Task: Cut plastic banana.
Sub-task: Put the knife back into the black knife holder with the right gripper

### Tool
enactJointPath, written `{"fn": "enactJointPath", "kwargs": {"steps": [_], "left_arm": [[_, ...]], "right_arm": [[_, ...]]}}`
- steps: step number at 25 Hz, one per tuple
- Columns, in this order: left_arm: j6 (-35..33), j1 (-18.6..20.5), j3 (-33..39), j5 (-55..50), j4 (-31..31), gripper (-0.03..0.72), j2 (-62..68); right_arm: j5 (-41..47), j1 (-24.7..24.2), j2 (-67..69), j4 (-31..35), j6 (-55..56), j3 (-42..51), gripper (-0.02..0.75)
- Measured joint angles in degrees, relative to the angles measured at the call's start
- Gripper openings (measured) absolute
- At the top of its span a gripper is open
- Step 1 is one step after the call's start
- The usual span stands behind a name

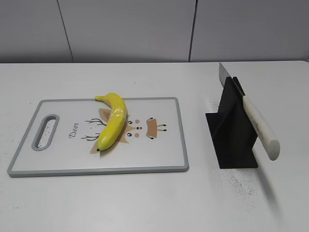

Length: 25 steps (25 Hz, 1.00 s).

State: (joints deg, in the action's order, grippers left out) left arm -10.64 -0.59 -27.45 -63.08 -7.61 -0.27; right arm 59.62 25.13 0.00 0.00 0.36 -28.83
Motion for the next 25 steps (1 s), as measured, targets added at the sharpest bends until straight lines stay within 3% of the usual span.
{"fn": "enactJointPath", "kwargs": {"steps": [4,13,25], "left_arm": [[0.0,0.0,0.0,0.0,0.1,0.551,0.2],[0.0,0.0,0.0,0.1,0.0,0.551,0.4],[0.3,0.0,0.0,0.1,0.0,0.549,0.2]], "right_arm": [[0.1,-1.9,-0.3,0.0,0.0,0.0,0.58],[0.1,-18.0,-0.3,0.0,0.0,0.0,0.578],[0.1,-19.8,-0.3,0.0,-0.4,0.0,0.578]]}}
